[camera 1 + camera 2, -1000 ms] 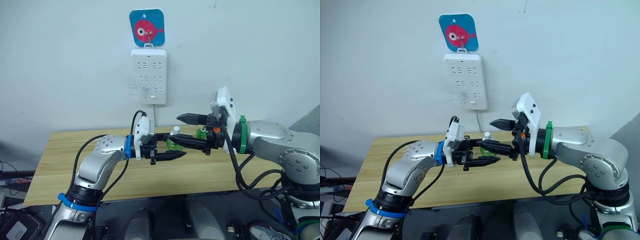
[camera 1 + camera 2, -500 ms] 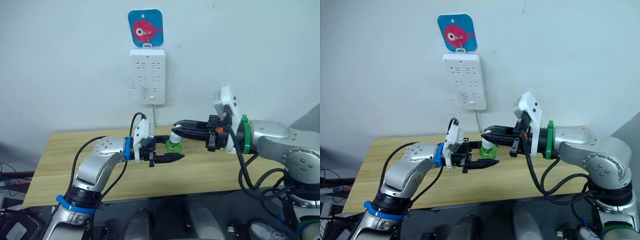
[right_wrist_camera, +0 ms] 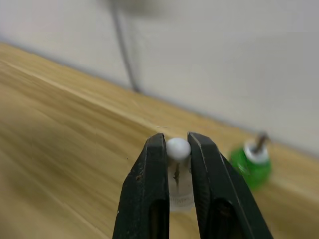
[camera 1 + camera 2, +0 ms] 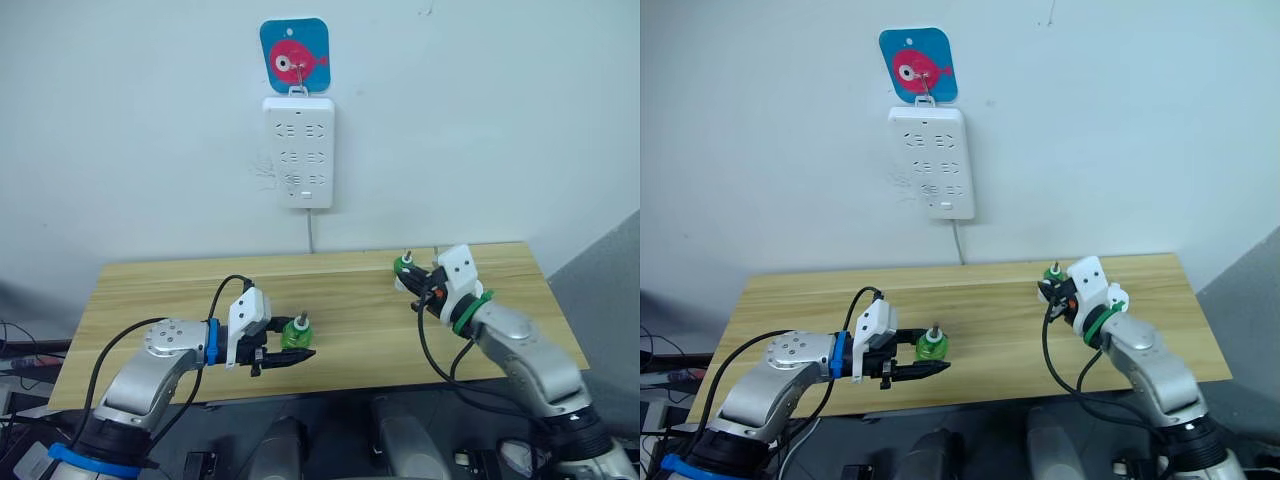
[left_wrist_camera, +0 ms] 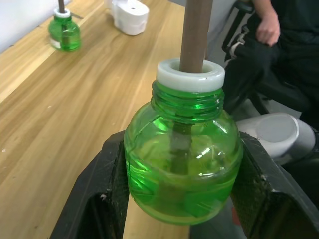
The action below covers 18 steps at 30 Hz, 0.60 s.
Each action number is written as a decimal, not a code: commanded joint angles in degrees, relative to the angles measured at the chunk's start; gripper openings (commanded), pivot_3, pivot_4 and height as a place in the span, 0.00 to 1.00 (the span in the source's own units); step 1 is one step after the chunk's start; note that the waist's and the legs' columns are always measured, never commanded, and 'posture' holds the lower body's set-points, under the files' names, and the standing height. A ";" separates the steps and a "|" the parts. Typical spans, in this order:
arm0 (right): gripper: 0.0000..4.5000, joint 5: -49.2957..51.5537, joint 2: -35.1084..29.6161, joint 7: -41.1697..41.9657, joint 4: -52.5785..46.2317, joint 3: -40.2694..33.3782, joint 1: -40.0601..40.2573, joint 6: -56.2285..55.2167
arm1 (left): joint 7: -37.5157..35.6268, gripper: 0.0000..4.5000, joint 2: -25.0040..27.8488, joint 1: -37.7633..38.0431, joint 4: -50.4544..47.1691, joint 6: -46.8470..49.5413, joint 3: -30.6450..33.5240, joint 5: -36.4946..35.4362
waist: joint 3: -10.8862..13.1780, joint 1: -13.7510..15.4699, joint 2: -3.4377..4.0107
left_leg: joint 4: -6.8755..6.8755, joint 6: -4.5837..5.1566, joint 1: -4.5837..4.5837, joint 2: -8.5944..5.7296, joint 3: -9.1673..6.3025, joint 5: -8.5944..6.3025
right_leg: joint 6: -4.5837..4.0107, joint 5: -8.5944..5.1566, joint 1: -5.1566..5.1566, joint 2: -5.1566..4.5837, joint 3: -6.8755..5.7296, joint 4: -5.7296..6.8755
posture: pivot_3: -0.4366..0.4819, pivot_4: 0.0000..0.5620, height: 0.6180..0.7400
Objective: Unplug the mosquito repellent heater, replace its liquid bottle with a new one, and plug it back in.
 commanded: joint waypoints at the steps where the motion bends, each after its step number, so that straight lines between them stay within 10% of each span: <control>1: 0.06 -2.88 2.75 0.07 8.18 -1.81 -1.52 -7.20 | 0.69 0.52 1.09 1.01 -4.27 1.30 2.23 -2.04 | 0.19 0.17 0.09 | -0.02 0.00 0.01 0.01 0.00 0.00 | -0.01 0.00 0.00 0.01 0.00 0.00 | 0.39 0.45 1.00; 12: 0.06 -10.65 7.99 -3.50 31.37 -5.38 -8.66 -22.91 | 1.60 0.52 4.87 2.25 -10.48 7.19 4.72 -5.28 | 2.06 0.88 0.18 | -0.04 0.00 0.04 0.02 0.02 0.00 | -0.03 0.00 0.01 0.05 0.06 0.01 | 0.42 0.53 1.00; 18: 0.52 -9.95 9.49 -2.17 32.31 -7.59 -8.48 -24.64 | 2.08 0.52 5.00 1.11 -10.71 8.55 4.57 -5.54 | 2.50 0.87 0.32 | -0.07 0.00 0.03 0.01 -0.01 0.00 | -0.03 0.00 0.00 0.02 0.06 0.01 | 0.41 0.52 1.00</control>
